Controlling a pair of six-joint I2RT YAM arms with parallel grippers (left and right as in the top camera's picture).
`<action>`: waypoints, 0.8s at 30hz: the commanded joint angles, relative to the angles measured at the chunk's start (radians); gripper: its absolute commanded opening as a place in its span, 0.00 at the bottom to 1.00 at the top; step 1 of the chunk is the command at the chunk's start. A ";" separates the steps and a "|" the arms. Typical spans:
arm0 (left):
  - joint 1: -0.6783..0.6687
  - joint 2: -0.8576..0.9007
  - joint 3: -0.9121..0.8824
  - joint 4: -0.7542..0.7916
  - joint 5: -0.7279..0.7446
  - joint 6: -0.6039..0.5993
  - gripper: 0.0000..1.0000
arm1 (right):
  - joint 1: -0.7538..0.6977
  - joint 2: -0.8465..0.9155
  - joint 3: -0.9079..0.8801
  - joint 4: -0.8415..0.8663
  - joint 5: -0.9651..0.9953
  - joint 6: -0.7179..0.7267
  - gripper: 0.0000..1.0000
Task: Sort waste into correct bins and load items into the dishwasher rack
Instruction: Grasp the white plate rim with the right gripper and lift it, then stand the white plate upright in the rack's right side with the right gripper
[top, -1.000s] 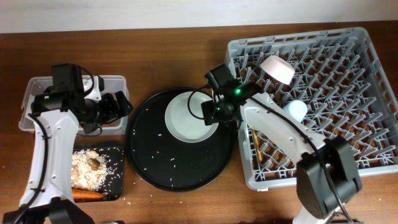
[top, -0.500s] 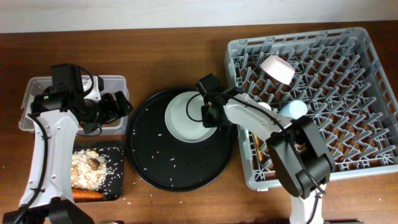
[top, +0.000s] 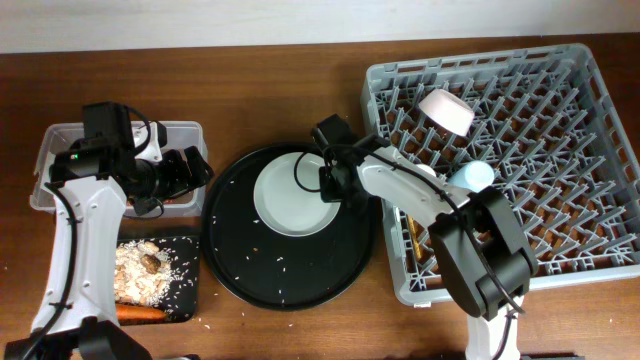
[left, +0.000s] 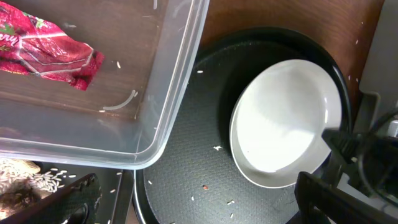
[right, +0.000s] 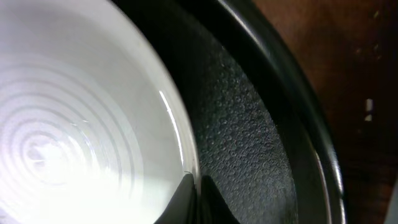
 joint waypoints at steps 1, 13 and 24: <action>0.006 -0.011 0.013 -0.002 0.000 0.016 0.99 | 0.015 -0.061 0.139 -0.114 0.002 -0.037 0.04; 0.006 -0.011 0.013 -0.002 0.000 0.016 0.99 | -0.440 -0.409 0.283 -0.240 0.939 -0.407 0.04; 0.006 -0.011 0.013 -0.002 0.000 0.016 0.99 | -0.650 -0.242 0.235 -0.240 0.758 -0.516 0.04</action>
